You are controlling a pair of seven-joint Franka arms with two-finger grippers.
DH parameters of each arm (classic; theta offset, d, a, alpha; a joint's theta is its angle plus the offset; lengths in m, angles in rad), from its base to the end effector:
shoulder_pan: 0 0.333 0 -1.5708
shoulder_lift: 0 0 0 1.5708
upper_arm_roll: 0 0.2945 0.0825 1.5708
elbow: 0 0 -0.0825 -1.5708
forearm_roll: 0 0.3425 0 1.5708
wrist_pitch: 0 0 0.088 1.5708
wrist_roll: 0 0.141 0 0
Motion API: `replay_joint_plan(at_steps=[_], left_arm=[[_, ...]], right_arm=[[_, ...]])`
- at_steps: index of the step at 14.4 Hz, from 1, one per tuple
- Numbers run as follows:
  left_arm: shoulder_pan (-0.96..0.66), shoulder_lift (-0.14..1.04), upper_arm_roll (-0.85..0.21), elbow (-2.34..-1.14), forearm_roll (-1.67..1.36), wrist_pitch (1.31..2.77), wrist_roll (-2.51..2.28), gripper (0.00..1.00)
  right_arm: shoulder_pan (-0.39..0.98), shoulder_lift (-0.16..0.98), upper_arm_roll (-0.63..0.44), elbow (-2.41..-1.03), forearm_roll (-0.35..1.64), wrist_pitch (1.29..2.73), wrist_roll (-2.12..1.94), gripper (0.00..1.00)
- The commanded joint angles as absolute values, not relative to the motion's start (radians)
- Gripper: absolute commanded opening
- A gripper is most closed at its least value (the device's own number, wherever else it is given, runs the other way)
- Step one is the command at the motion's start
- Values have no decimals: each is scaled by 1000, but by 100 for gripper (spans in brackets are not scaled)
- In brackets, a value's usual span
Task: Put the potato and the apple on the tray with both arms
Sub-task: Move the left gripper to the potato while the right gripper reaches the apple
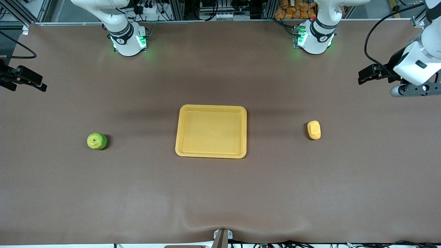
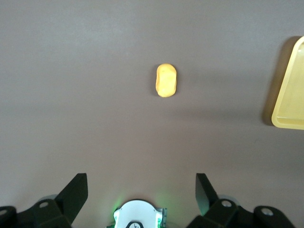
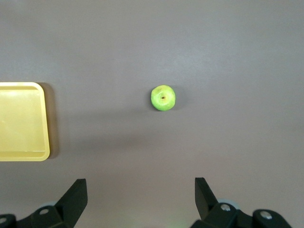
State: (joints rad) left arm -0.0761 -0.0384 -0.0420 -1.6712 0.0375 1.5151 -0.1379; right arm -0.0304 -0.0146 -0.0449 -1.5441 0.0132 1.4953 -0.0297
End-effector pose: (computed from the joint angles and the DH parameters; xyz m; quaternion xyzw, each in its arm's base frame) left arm 0.4861 -0.0525 0.5413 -0.9980 -0.0099 0.0558 0.0269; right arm 0.4988 -0.0358 0.5813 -0.9996 0.0224 0.0167 0.0078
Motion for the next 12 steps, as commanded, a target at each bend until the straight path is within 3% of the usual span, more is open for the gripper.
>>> replay_joint_plan(at_steps=[1, 7, 12], left_arm=[[-72, -84, -69, -1774, 29, 1601, -156, 100], [-69, -101, -71, -1896, 28, 1739, -158, 100], [-72, -68, -72, -2009, 28, 1946, -158, 100]], right_arm=[[-20, 1, -40, -1525, -17, 1485, -31, 100], [-12, 52, -40, -1523, -86, 1548, -29, 100], [2, 57, -40, -1523, -91, 1608, -29, 100]])
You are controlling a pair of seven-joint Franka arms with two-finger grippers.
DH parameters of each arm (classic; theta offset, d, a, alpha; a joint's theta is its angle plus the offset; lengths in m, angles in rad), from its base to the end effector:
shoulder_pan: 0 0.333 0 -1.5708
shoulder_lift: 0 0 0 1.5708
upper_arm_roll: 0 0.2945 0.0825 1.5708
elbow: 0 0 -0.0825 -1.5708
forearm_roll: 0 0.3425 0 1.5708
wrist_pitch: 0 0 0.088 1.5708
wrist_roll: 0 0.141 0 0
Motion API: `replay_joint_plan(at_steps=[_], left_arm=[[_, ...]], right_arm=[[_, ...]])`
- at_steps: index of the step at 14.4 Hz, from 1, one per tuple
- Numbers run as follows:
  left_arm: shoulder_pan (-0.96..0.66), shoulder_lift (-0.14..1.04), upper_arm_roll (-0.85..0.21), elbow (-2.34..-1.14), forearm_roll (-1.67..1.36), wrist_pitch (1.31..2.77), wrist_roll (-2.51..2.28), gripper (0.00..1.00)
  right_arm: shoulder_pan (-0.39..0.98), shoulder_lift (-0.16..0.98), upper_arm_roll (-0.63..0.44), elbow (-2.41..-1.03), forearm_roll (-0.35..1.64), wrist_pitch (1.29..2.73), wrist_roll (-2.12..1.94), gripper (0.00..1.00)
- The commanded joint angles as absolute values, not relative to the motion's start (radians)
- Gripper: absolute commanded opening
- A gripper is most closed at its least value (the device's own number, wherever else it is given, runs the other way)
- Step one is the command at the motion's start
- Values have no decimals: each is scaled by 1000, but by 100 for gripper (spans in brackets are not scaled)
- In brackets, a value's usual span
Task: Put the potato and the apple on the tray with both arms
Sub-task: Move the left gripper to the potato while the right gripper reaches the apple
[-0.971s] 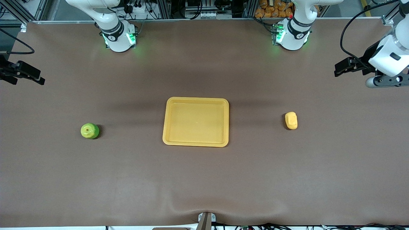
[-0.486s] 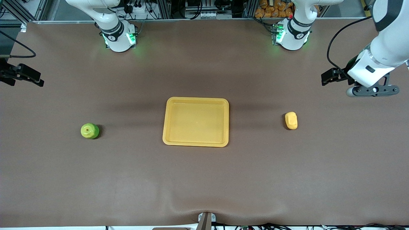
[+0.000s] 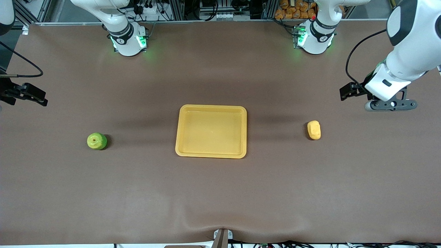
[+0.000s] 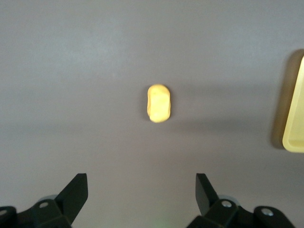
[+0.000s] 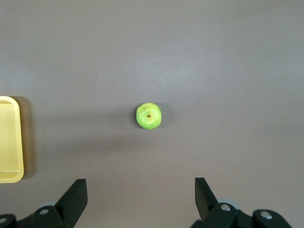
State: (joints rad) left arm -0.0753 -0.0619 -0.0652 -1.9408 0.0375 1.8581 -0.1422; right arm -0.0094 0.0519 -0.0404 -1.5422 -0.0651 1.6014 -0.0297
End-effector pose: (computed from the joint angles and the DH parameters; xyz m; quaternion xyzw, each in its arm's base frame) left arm 0.4962 -0.0665 0.4640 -0.9997 0.0046 0.0076 0.0212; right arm 0.5299 -0.0349 0.5573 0.9994 -0.0091 0.0023 0.0337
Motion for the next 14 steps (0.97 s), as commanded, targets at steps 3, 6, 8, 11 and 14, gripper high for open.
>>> replay_joint_plan(at_steps=[3, 6, 8, 11, 14], left_arm=[[-71, -5, -72, -2039, 29, 2038, -158, 100], [-71, 44, -71, -2075, 31, 2123, -158, 100], [-71, 69, -72, -2104, 31, 2186, -160, 100], [-71, 107, -71, -2134, 31, 2252, -160, 100], [-71, 146, -72, -2148, 31, 2296, -207, 100]], right_arm=[[-5, 74, -41, -1523, -92, 1612, -29, 100], [-12, 95, -43, -1526, -92, 1605, -29, 100], [-24, 129, -44, -1526, -91, 1602, -28, 100], [-14, 207, -44, -1525, -75, 1615, -28, 100], [-11, 279, -43, -1526, -68, 1634, -26, 100]])
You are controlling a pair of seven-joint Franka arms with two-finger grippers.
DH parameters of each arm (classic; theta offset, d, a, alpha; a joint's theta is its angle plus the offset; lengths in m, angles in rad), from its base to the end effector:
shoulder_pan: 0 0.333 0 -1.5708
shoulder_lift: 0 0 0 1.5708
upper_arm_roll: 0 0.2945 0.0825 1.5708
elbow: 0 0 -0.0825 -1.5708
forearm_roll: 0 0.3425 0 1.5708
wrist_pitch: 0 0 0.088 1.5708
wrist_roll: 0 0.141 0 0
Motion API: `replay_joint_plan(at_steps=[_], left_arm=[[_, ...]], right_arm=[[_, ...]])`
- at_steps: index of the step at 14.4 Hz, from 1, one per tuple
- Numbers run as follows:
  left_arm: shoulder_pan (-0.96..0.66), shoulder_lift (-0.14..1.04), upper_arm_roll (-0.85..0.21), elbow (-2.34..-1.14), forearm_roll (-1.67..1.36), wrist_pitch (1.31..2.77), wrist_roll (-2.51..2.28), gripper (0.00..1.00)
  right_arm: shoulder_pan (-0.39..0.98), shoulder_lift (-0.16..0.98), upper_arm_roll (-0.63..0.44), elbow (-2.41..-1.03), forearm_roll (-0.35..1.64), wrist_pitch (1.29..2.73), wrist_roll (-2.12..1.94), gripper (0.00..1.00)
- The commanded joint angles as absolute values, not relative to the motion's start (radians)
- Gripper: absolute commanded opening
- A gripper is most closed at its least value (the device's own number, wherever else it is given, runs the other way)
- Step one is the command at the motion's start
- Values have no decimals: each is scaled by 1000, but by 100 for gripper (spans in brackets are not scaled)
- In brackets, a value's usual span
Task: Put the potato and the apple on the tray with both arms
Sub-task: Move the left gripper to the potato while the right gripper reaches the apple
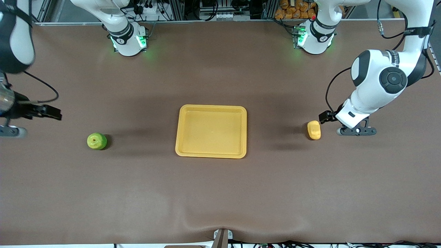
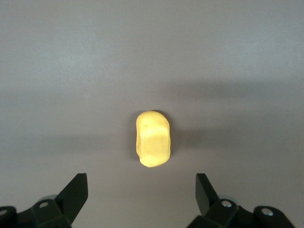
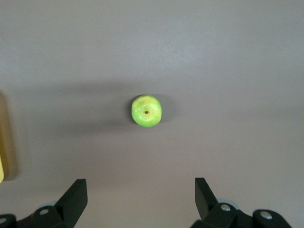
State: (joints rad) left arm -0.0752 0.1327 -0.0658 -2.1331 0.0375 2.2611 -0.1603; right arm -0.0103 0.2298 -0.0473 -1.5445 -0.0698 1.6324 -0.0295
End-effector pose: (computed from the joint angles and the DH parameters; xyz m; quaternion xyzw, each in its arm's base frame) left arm 0.5191 -0.0715 0.3168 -0.9999 0.0020 0.0006 0.0103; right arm 0.5654 -0.0400 0.4611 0.9967 -0.0092 -0.0724 0.0369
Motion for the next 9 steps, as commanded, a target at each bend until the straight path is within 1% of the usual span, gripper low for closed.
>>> replay_joint_plan(at_steps=[1, 6, 9], left_arm=[[-75, 159, -72, -2148, 31, 2299, -237, 100], [-72, 216, -72, -2192, 29, 2422, -279, 100], [-74, 255, -72, -2201, 29, 2468, -310, 100]], right_arm=[[-14, 296, -43, -1526, -57, 1637, -26, 100], [3, 340, -43, -1522, -60, 1664, -26, 100], [3, 367, -43, -1485, -52, 1663, -26, 100]])
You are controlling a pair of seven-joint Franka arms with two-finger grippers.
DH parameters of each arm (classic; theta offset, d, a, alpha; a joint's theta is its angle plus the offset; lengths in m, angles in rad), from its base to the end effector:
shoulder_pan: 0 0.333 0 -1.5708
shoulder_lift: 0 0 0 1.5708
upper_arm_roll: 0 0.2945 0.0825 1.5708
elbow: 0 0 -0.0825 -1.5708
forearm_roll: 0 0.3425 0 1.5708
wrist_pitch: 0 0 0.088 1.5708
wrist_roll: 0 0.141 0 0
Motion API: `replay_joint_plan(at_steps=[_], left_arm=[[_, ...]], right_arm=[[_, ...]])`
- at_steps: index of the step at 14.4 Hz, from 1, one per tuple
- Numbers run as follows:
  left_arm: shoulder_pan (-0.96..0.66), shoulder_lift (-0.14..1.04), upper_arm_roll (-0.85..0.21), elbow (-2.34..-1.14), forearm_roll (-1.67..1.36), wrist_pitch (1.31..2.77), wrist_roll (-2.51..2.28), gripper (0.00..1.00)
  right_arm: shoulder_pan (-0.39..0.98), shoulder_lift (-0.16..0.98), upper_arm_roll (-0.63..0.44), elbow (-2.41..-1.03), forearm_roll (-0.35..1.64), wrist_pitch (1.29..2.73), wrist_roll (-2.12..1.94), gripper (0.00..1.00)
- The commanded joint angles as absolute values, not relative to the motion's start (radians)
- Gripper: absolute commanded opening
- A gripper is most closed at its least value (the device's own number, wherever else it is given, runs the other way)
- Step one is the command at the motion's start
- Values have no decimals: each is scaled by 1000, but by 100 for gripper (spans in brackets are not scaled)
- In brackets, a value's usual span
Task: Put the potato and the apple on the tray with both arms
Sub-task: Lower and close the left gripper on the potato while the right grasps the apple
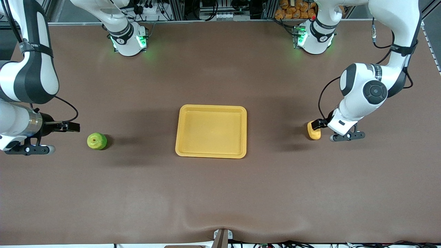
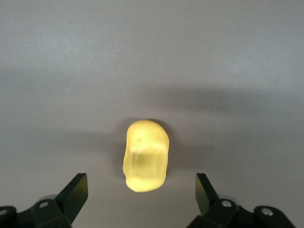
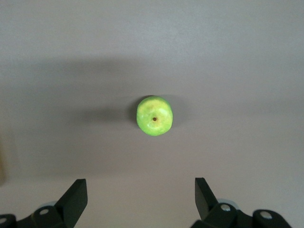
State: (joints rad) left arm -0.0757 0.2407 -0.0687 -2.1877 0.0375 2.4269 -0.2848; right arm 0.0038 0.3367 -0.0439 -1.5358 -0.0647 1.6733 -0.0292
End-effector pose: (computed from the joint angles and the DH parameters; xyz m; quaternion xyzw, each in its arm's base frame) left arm 0.5193 -0.0748 0.2535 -0.9984 -0.0570 -0.0005 0.0041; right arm 0.5844 -0.0294 0.4056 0.9943 0.0016 -0.1005 0.0356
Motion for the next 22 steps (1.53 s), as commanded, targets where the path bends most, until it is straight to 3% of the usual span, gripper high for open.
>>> replay_joint_plan(at_steps=[1, 7, 18, 22], left_arm=[[-75, 264, -72, -2204, 29, 2483, -316, 100], [-80, 325, -72, -2206, 29, 2536, -331, 98], [-80, 367, -72, -2220, 29, 2571, -333, 88], [-80, 377, -72, -2220, 31, 2571, -333, 83]], right_arm=[[-6, 373, -43, -1485, -51, 1664, -26, 100], [-11, 430, -43, -1514, 21, 1715, -43, 100], [-6, 204, -43, -2026, 34, 2181, -32, 100], [-31, 195, -41, -2155, 43, 2330, -29, 100]])
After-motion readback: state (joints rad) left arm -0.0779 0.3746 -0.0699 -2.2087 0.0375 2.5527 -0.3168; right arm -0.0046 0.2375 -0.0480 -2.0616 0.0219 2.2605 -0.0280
